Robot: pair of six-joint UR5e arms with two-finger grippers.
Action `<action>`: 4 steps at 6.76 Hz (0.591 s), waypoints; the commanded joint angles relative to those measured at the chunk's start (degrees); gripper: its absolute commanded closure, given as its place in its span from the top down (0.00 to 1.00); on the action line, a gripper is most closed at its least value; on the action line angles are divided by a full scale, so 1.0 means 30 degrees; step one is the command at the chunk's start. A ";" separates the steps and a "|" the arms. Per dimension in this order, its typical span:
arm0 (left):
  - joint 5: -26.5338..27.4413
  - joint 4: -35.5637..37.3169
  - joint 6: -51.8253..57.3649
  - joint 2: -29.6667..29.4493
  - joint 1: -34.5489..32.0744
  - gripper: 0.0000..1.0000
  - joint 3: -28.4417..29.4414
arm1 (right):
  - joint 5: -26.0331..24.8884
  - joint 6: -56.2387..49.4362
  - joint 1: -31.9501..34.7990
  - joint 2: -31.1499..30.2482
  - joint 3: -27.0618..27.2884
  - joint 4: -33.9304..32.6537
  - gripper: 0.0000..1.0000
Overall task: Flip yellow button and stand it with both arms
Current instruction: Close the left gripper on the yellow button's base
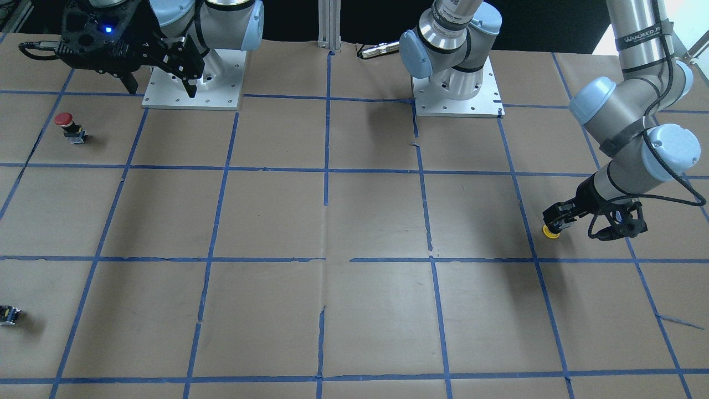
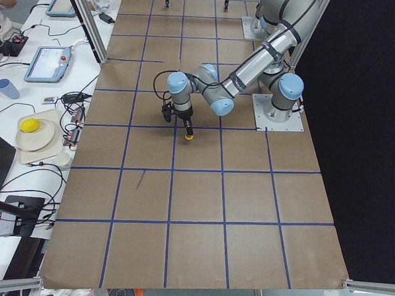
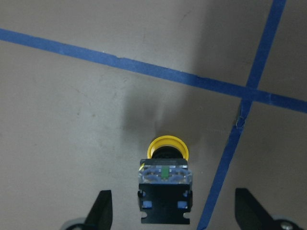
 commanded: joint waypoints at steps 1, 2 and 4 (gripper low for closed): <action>0.0001 -0.0083 0.0110 -0.0004 0.0001 0.38 -0.0071 | -0.0040 0.0000 0.0000 -0.0026 0.0012 0.0001 1.00; 0.0030 -0.0316 0.0111 0.0258 0.0001 0.06 -0.0100 | 0.0017 0.0000 0.0000 -0.0026 0.0012 -0.0028 1.00; -0.0201 -0.0990 0.0576 0.0669 -0.0464 0.02 0.0132 | -0.0012 0.0000 0.0000 -0.0026 -0.0017 -0.0029 1.00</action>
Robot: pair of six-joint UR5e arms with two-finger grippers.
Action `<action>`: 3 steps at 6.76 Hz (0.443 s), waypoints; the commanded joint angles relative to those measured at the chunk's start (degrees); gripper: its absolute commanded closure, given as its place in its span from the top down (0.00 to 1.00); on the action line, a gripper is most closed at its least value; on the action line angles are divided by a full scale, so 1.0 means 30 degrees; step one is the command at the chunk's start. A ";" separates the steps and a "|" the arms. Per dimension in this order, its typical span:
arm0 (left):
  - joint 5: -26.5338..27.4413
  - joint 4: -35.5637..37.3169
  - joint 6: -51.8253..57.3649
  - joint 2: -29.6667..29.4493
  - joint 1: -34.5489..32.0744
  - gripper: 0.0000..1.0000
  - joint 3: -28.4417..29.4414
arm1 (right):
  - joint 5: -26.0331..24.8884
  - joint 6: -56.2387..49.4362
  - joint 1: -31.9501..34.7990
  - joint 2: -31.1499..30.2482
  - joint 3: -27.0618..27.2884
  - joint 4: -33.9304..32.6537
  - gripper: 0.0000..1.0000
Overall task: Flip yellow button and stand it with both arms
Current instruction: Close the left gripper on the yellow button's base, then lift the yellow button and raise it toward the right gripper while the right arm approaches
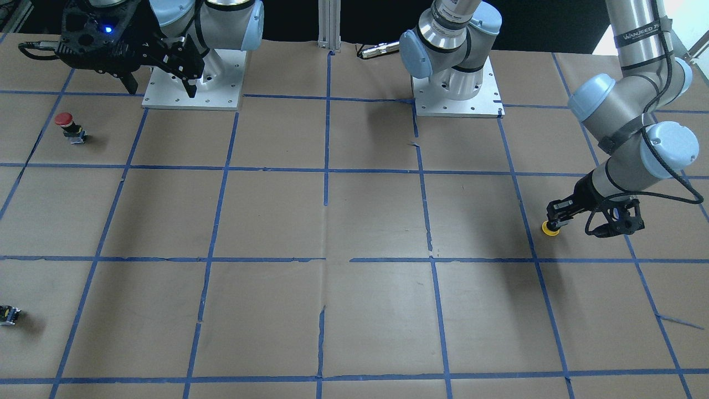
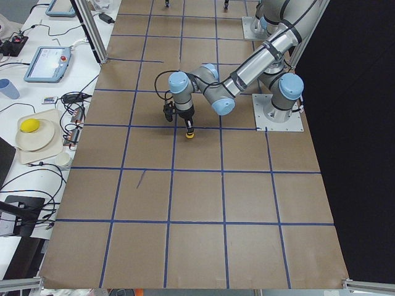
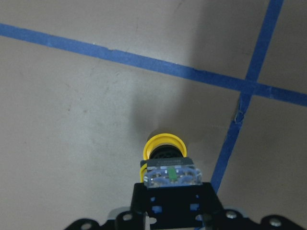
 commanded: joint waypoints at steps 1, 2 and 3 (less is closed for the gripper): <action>-0.3803 -0.0877 0.0320 0.0554 -0.1030 0.02 0.0190 | 0.0035 0.0029 0.0000 -0.0002 -0.0011 -0.0032 1.00; -0.7639 -0.1172 0.0349 0.0876 -0.1907 0.02 -0.0041 | 0.0036 0.0116 0.0029 -0.0002 -0.0011 -0.0003 1.00; -1.1767 -0.1320 0.0176 0.0850 -0.2844 0.02 -0.0044 | 0.0239 0.0262 0.0000 -0.0002 -0.0011 -0.0032 1.00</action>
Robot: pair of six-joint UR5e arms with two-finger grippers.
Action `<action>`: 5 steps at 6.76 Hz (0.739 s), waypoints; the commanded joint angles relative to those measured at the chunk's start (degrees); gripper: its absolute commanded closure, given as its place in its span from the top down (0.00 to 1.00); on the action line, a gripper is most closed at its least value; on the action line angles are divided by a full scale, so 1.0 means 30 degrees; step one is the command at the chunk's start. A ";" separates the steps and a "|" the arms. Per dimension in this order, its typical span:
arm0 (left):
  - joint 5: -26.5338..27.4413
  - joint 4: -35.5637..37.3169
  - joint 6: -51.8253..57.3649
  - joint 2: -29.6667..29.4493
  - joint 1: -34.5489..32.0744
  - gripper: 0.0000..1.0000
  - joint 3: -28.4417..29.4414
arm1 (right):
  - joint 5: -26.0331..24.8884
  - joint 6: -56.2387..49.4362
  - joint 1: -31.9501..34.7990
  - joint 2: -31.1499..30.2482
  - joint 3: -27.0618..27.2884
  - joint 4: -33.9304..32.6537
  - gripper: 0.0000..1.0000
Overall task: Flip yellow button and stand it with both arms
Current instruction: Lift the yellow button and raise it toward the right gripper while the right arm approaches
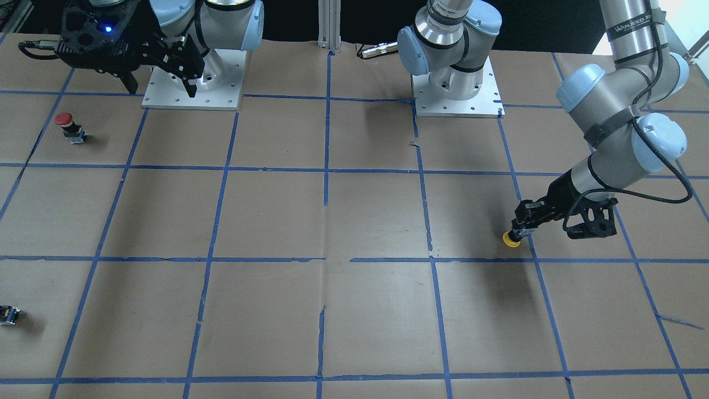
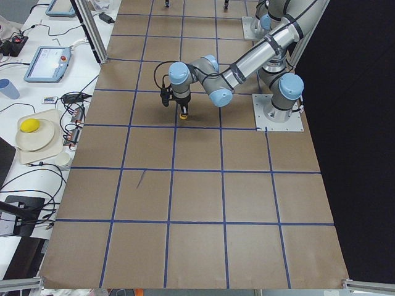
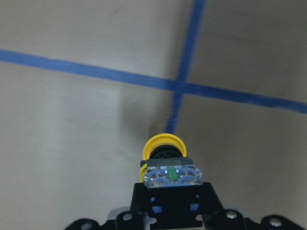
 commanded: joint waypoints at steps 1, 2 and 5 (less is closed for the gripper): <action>-0.7455 -0.0282 0.0062 -0.0015 -0.1953 0.02 -0.0125 | 0.0163 0.0205 0.0017 0.0087 0.0028 -0.0046 1.00; -1.0701 -0.0224 0.0150 -0.0017 -0.3035 0.02 -0.0155 | 0.0105 0.0205 0.0017 0.0204 0.0029 -0.0046 1.00; -2.2006 0.0823 0.0151 0.0013 -0.3338 0.02 -0.2577 | 0.1033 0.4843 -0.0071 0.0380 -0.0233 0.0159 1.00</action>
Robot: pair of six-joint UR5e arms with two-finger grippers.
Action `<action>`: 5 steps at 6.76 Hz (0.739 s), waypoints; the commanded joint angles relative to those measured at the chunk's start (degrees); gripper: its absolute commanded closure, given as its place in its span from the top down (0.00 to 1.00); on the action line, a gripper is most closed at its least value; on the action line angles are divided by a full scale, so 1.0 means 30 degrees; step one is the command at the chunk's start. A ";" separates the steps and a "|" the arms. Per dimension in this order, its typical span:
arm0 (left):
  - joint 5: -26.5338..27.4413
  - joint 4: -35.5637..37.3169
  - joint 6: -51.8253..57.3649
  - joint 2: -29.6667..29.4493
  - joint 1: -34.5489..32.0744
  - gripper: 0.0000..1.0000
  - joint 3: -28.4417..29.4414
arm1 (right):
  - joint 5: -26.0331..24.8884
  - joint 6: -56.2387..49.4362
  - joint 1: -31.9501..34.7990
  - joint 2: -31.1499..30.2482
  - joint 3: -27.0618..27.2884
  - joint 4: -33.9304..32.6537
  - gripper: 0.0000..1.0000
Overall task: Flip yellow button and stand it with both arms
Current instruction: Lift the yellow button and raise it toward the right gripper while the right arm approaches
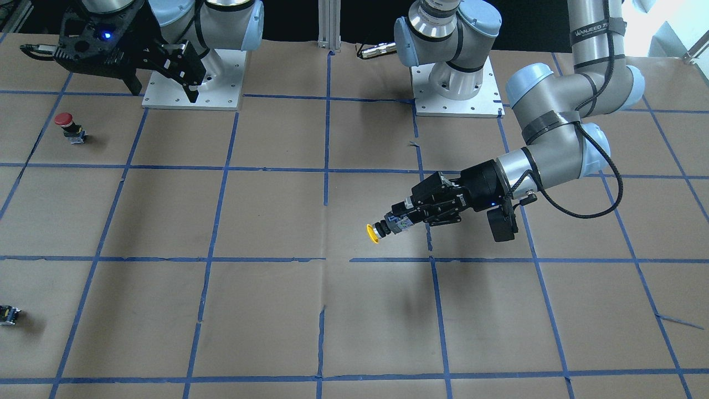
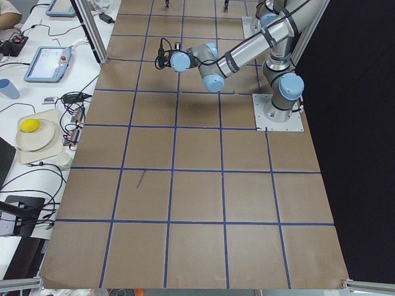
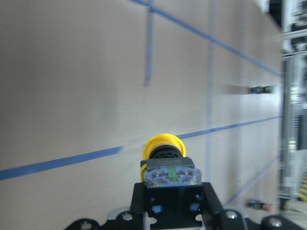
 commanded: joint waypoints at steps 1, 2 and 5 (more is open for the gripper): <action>-0.7458 0.1765 -0.0019 0.0050 -0.0156 0.02 -0.2074 | 0.2415 0.4912 -0.0086 0.0308 -0.0317 0.0083 1.00; -1.0101 0.3459 -0.0193 -0.0124 -0.0273 0.02 -0.3011 | 0.4462 0.7347 -0.0086 0.0310 -0.0637 0.0084 1.00; -1.3637 0.5315 -0.0515 -0.0416 -0.1853 0.02 -0.3548 | 1.0322 1.1256 -0.1482 0.0720 -0.1166 0.0112 1.00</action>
